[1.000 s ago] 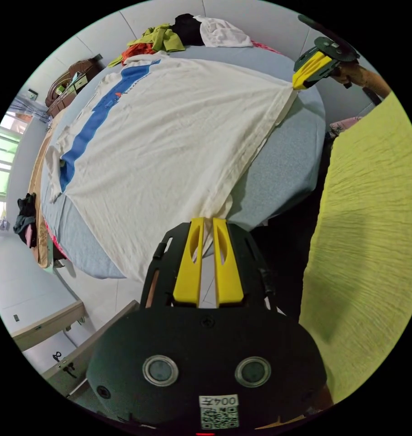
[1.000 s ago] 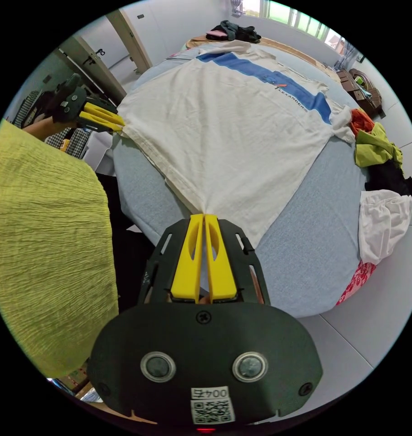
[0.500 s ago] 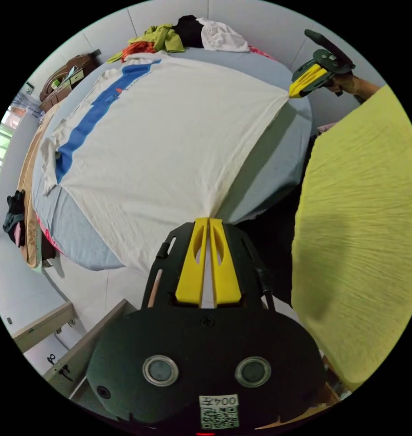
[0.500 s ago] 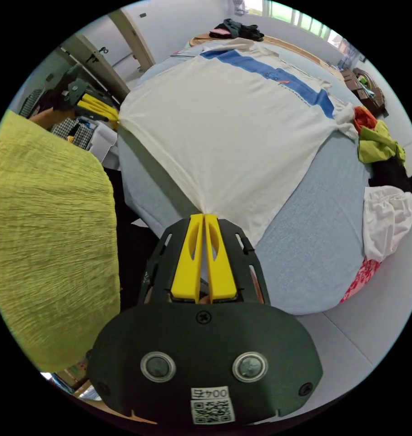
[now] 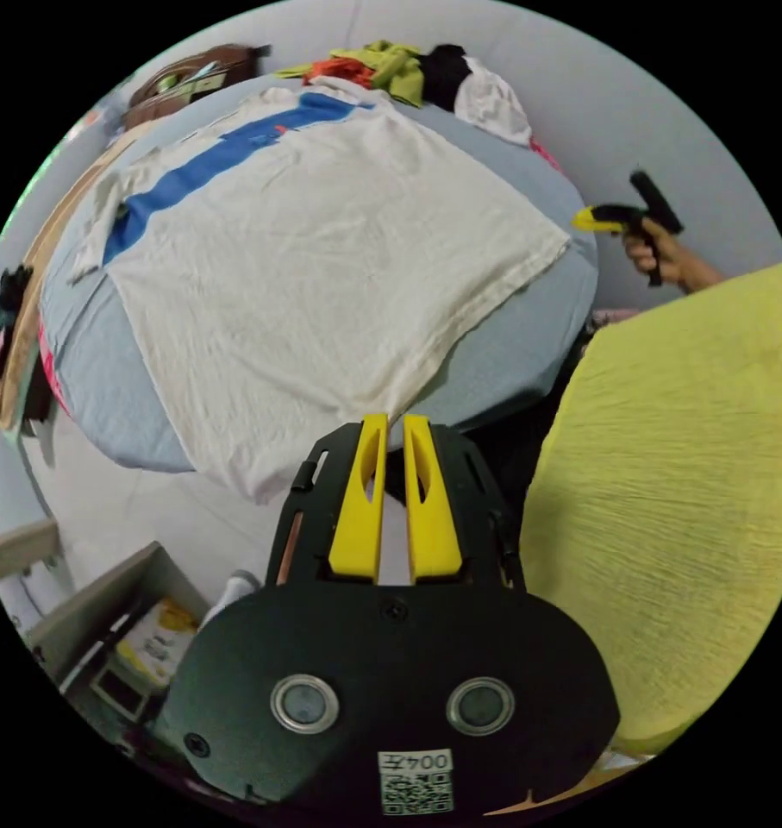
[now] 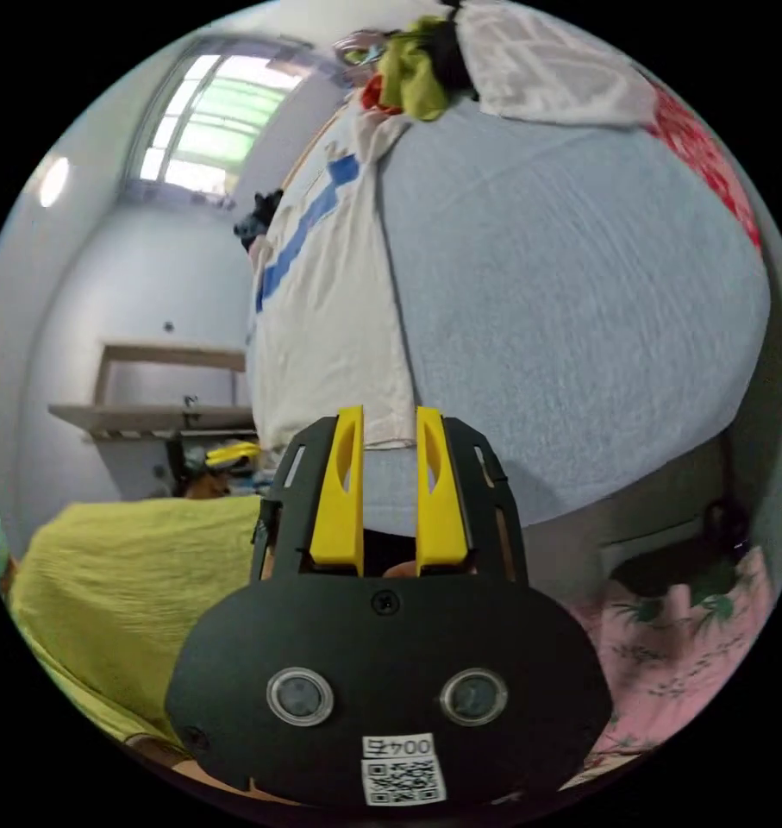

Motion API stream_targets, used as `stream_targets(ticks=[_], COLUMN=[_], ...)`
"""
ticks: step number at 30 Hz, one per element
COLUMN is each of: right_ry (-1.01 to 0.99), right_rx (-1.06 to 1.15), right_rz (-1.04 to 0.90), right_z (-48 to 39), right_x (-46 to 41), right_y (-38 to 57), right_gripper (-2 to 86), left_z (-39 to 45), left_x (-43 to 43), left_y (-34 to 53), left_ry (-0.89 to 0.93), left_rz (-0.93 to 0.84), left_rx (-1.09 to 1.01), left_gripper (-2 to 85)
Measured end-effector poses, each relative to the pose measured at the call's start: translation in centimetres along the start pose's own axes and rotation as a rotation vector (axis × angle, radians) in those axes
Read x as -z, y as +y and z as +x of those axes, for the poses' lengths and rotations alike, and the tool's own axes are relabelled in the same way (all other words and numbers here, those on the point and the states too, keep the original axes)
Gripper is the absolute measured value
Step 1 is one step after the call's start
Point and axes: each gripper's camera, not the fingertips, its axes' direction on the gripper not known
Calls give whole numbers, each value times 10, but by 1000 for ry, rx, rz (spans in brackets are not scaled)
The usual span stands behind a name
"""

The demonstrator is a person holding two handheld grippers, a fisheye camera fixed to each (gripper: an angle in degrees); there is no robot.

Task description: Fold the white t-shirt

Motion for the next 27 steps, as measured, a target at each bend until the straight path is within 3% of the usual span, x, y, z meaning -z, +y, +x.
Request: stream_targets(ticks=[12, 17, 22, 27], right_ry=[-245, -200, -79, -65], right_rx=[-106, -75, -59, -92], right_rz=[-43, -33, -16, -67], right_z=[98, 98, 93, 113], right_x=[30, 36, 77, 61], right_y=[11, 10, 16, 13], right_gripper=[93, 26, 4, 1], left_z=[-103, -140, -175, -223], left_x=[51, 67, 90, 104], left_y=[66, 96, 128, 178], left_ry=[161, 191, 176, 166], left_rz=[168, 211, 237, 236], left_rx=[288, 369, 421, 506], left_gripper=[29, 31, 32, 40])
